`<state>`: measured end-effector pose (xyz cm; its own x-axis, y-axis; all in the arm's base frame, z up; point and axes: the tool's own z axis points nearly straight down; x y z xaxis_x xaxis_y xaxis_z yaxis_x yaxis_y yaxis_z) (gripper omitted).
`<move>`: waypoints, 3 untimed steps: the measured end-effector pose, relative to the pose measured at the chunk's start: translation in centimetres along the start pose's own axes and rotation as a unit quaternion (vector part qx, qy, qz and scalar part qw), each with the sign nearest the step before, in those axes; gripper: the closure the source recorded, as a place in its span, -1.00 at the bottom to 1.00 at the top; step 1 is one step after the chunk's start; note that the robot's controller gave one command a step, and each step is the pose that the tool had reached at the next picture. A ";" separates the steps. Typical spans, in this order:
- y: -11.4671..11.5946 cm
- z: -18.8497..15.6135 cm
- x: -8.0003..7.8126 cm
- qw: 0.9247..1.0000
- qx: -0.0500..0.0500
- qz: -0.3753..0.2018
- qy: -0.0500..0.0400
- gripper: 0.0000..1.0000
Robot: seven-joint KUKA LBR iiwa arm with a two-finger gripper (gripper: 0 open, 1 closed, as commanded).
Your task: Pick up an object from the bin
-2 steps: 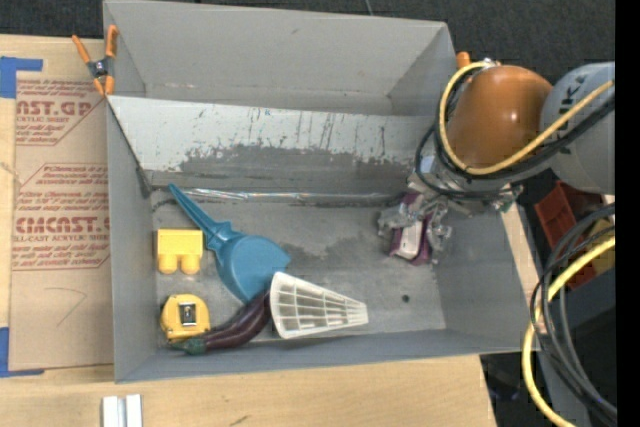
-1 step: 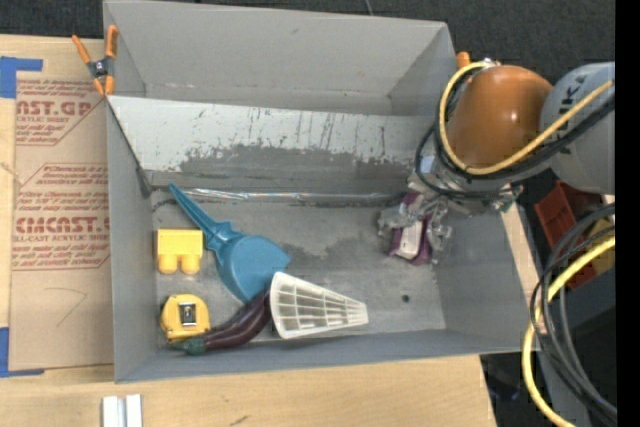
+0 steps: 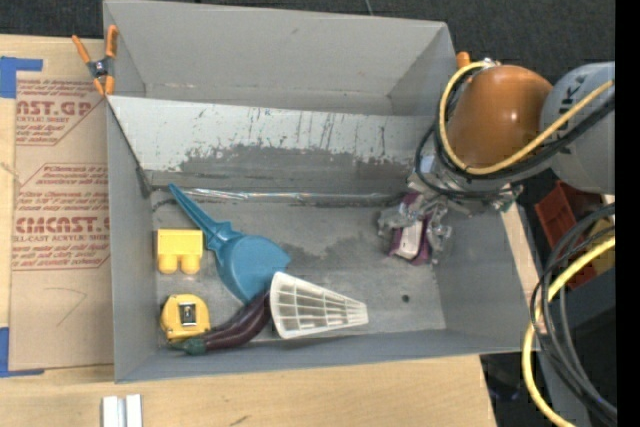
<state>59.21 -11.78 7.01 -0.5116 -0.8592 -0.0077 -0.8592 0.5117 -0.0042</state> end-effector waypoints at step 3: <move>0.1 -4.5 -0.1 1.000 -0.001 0.000 0.000 1.00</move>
Offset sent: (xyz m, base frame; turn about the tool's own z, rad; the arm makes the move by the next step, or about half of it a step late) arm -0.0001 0.0001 0.0692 0.0000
